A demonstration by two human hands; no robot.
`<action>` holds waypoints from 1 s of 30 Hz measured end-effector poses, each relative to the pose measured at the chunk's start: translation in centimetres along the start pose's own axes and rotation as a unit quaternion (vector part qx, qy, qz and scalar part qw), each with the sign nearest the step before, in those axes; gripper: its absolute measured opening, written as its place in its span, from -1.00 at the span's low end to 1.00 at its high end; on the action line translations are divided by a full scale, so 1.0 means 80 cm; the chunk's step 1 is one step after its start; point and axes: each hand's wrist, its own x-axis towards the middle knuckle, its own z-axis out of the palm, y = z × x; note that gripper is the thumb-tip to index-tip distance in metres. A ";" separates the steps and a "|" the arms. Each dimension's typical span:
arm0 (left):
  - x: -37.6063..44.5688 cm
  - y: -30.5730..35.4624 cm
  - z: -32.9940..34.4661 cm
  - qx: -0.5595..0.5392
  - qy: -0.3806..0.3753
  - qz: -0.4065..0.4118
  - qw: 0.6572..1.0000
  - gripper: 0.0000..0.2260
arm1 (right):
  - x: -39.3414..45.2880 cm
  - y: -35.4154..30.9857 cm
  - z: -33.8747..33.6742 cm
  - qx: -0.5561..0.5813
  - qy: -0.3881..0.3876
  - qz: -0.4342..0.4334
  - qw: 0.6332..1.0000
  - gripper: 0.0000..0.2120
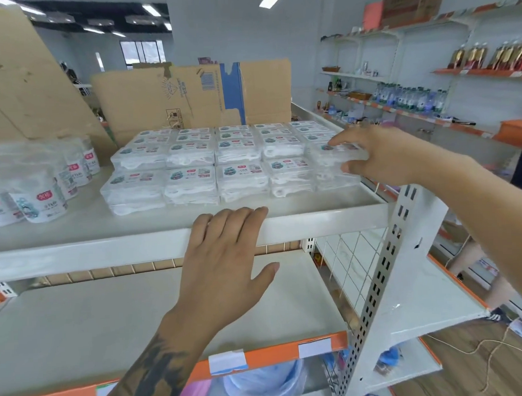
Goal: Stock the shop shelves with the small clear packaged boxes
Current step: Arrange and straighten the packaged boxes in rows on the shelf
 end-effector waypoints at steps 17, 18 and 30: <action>0.002 0.001 -0.004 0.012 -0.034 -0.005 0.999 -0.20 | -0.044 -0.040 0.001 -0.070 0.067 -0.041 0.995 -0.44; 0.002 0.001 -0.005 0.008 -0.039 -0.005 0.999 -0.20 | -0.056 -0.052 0.008 -0.095 0.077 -0.044 0.992 -0.46; -0.136 -0.050 -0.084 -0.029 -0.051 -0.053 0.997 -0.38 | -0.220 -0.227 0.146 -0.028 0.191 -0.038 0.980 -0.47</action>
